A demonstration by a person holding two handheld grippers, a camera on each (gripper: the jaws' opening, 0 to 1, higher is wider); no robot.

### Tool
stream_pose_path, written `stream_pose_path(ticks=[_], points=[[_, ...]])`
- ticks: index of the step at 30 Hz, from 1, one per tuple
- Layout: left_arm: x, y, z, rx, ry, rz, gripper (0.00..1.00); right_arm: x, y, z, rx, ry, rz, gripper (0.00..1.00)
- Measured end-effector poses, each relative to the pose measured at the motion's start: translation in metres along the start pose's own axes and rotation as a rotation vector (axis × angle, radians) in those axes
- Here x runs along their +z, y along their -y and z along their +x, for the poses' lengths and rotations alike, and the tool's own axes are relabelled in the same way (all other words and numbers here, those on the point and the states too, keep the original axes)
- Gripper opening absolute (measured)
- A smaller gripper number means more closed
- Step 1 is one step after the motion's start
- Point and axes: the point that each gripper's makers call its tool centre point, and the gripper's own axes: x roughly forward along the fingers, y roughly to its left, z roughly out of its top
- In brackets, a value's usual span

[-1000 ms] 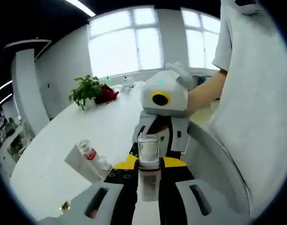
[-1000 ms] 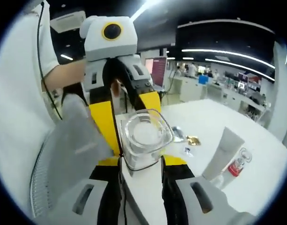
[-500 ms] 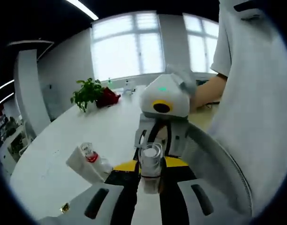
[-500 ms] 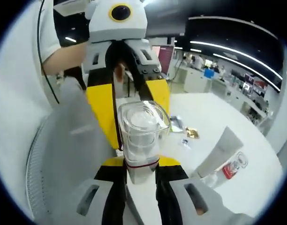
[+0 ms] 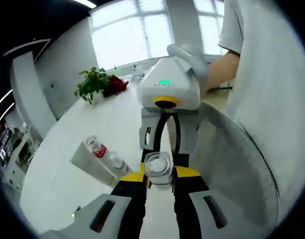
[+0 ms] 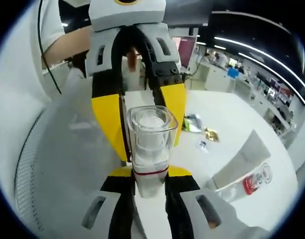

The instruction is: Arrange the skincare products in the storage area until every visible bottle or jar stands upright without overlapping.

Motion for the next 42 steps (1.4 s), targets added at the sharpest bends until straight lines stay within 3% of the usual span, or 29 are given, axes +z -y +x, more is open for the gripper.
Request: stream_pose_path(ticks=[6,16,20,42], points=[[-0.005,-0.006,0.008,-0.006,-0.018,-0.009,0.2,-0.008,0.009,0.001,-0.021,-0.007,0.006,0.22],[-0.012,-0.018,0.019,-0.013,0.006,-0.035,0.19,-0.02,0.021,0.002,-0.05,0.028,0.071,0.23],[-0.02,-0.023,0.027,-0.014,-0.03,-0.019,0.19,-0.027,0.025,0.004,-0.056,0.037,0.112,0.25],[-0.058,-0.061,0.067,-0.058,-0.092,-0.043,0.19,-0.057,0.038,-0.004,-0.106,0.026,0.236,0.45]])
